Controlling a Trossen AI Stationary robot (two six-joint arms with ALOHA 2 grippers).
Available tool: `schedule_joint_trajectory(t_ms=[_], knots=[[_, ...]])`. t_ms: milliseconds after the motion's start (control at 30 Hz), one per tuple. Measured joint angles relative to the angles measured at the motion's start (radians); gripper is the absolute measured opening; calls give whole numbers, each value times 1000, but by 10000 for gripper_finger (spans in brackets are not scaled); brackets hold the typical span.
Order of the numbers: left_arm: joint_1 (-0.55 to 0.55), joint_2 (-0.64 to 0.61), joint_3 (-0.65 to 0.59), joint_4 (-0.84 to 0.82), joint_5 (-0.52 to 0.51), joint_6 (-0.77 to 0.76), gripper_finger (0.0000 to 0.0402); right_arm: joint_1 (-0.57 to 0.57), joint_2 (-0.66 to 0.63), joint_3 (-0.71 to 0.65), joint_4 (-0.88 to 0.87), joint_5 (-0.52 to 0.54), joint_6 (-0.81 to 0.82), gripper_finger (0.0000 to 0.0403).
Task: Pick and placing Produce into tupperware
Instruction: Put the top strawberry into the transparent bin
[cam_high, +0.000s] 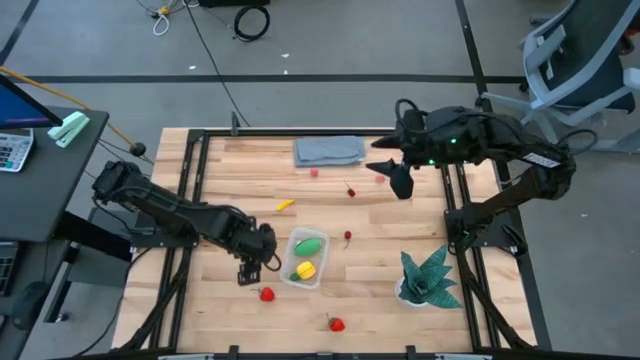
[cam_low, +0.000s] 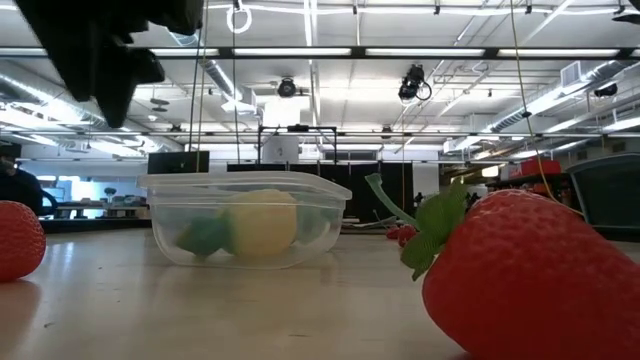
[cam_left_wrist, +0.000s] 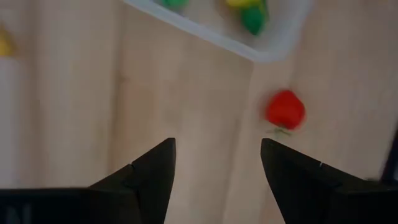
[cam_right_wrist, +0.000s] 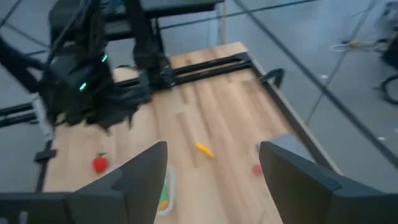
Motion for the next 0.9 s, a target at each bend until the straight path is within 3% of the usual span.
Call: schedule_joint_trajectory(t_ms=[167,900], knots=[[-52,47,-11,60,54,-20,243,0,2,-1,-17,59,1,262],[-196,256,-10,147,104,-21,232,0,87,-1,-78,61,45,255]])
